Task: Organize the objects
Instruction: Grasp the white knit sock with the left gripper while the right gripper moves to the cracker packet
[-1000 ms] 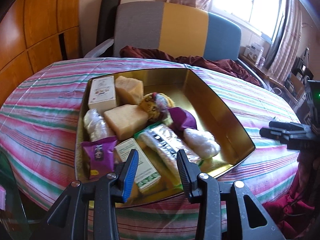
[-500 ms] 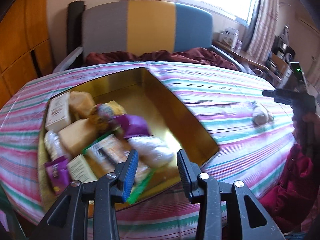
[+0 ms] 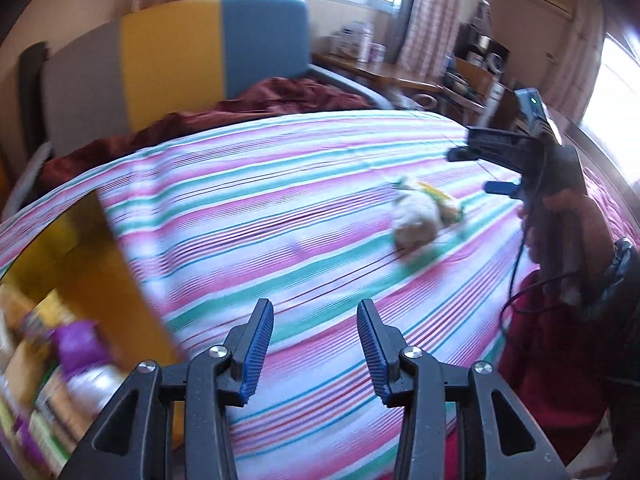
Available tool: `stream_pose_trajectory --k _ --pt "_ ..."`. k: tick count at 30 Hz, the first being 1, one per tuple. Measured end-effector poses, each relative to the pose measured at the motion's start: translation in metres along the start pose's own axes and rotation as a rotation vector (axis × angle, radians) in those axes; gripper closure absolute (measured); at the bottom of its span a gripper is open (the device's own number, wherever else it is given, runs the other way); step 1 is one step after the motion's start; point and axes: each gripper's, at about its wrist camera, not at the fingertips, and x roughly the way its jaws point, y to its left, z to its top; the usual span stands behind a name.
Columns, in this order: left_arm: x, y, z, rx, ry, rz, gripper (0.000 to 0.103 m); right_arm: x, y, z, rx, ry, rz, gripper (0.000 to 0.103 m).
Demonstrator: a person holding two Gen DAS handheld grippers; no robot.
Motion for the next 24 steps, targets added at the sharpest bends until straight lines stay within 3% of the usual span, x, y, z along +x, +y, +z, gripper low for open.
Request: stream_pose_trajectory --k 9,16,19,21,24 --pt "0.068 -0.059 0.041 0.091 0.079 -0.164 0.059 0.000 -0.010 -0.002 0.063 0.021 0.056 0.013" --pt "0.109 -0.087 0.068 0.134 0.113 -0.206 0.050 0.004 -0.015 0.000 0.088 0.044 0.084 0.012" --pt "0.124 -0.098 0.078 0.179 0.114 -0.179 0.046 0.006 -0.016 0.000 0.092 0.050 0.096 0.012" --pt "0.137 -0.104 0.082 0.190 0.125 -0.181 0.038 0.006 -0.015 0.000 0.091 0.051 0.099 0.012" --pt "0.160 -0.104 0.085 0.171 0.161 -0.169 0.040 0.007 -0.015 0.001 0.090 0.051 0.091 0.012"
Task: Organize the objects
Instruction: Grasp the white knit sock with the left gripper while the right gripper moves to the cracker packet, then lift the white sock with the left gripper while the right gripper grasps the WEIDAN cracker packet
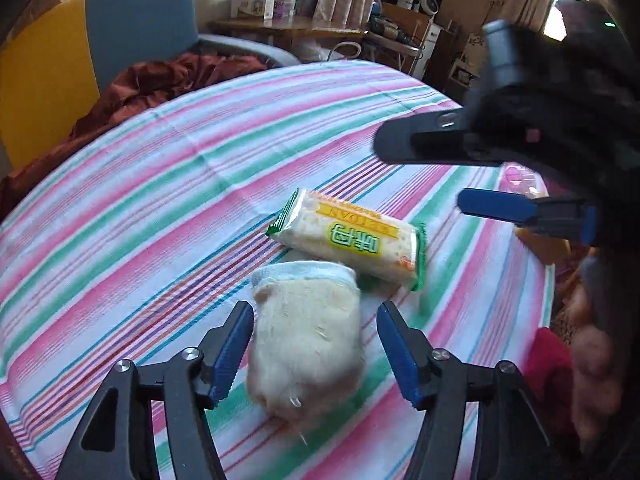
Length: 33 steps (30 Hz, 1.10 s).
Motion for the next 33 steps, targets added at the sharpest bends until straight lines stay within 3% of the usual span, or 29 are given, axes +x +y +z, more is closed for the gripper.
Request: stream_pose_trajectory --k 2,5,18,25,33 --pt "0.008 0.012 -0.004 -0.070 0.009 -0.039 0.048 0.002 -0.001 0.001 0.002 0.004 -0.009 0.011" --pt "-0.001 0.021 -0.018 -0.100 -0.040 -0.070 0.050 0.004 -0.003 0.001 0.004 0.012 -0.017 0.011" --pt "-0.066 0.043 -0.112 -0.152 -0.162 -0.003 0.050 0.021 0.014 -0.008 -0.141 0.040 -0.131 0.011" --pt "-0.064 0.044 -0.119 -0.155 -0.210 -0.031 0.049 0.035 0.029 -0.014 -0.283 0.044 -0.203 0.011" --pt "-0.062 0.047 -0.120 -0.168 -0.224 -0.052 0.048 0.054 0.044 -0.016 -0.393 0.066 -0.209 0.011"
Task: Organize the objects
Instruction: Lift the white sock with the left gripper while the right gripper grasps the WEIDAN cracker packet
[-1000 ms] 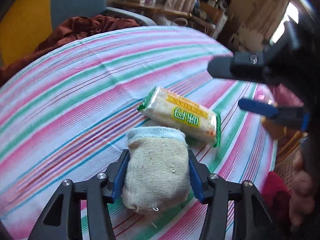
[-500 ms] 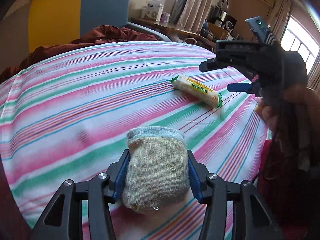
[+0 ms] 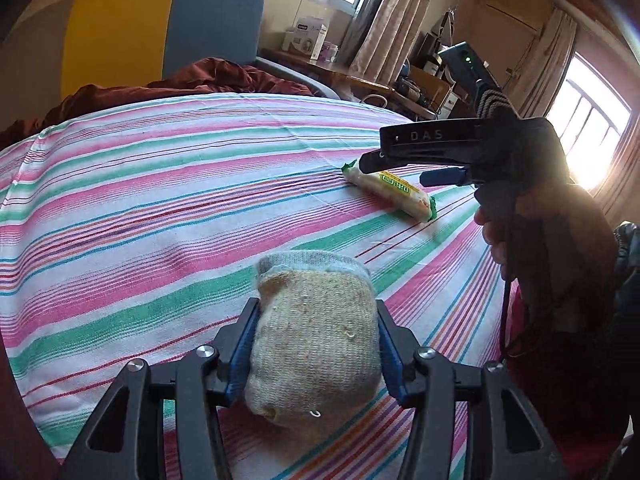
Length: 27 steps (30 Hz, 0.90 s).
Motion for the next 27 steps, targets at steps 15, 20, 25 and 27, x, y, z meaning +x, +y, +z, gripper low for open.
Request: stream_pose_trajectory --k 15,20,25,27 --pt "-0.002 0.004 -0.002 -0.005 -0.002 -0.017 0.047 0.016 0.019 -0.003 -0.124 0.098 0.056 0.054" --pt "-0.001 0.004 -0.002 -0.002 -0.001 -0.015 0.047 0.017 0.025 -0.005 -0.151 0.111 0.063 0.054" --pt "-0.001 0.002 -0.002 0.007 0.000 -0.007 0.047 0.020 0.024 -0.004 -0.149 0.115 0.058 0.053" --pt "-0.002 0.002 -0.003 0.009 0.000 -0.005 0.047 0.021 0.023 -0.003 -0.149 0.117 0.060 0.052"
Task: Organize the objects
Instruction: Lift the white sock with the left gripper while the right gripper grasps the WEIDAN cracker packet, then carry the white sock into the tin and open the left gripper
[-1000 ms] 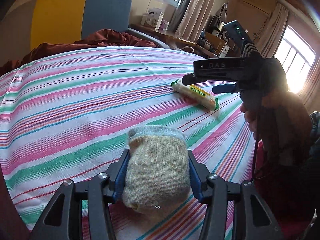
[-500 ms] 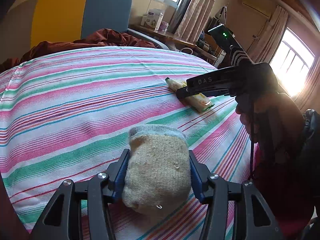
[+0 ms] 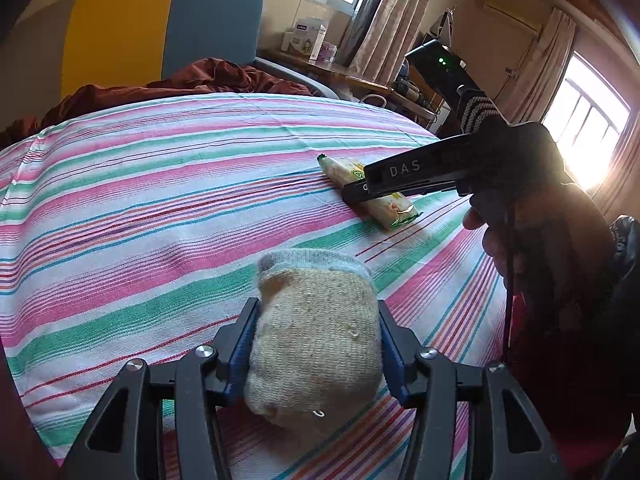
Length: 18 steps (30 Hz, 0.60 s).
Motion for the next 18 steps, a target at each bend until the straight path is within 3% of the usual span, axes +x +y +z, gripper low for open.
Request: stream_pose_trajectory --k 18 --pt "-0.003 -0.011 0.000 0.026 0.023 0.077 0.050 0.005 -0.004 0.005 -0.056 -0.029 -0.038 0.054"
